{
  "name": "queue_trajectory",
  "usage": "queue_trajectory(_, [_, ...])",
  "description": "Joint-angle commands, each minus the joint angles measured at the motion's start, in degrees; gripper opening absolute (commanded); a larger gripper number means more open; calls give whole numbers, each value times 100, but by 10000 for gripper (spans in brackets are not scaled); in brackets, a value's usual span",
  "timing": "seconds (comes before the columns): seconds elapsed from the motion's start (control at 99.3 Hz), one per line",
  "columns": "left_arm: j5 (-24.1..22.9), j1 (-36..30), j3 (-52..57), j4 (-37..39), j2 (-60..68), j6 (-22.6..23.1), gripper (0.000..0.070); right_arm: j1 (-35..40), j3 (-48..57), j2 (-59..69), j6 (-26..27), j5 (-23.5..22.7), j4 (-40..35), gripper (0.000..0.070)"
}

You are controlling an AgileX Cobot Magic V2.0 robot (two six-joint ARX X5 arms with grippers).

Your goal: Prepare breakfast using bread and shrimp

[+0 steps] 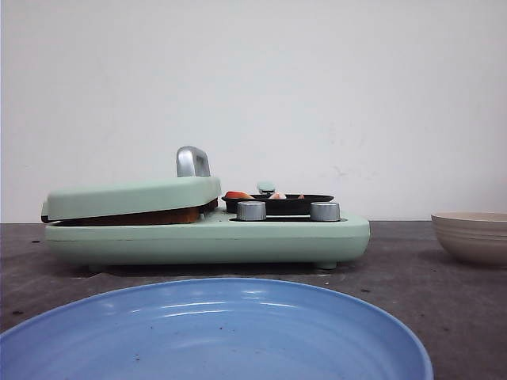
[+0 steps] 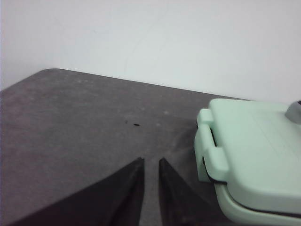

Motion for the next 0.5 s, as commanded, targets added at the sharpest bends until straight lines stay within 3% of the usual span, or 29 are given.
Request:
queue_trajectory(0.0, [125, 13, -138, 149, -31, -195, 0, 9, 59, 15, -28, 17, 63, 6])
queue_trajectory(0.302, [195, 9, -723, 262, -48, -636, 0, 9, 59, 15, -28, 17, 63, 6])
queue_trajectory(0.493, [378, -13, -839, 225, -55, -424, 0, 9, 59, 17, -28, 17, 63, 6])
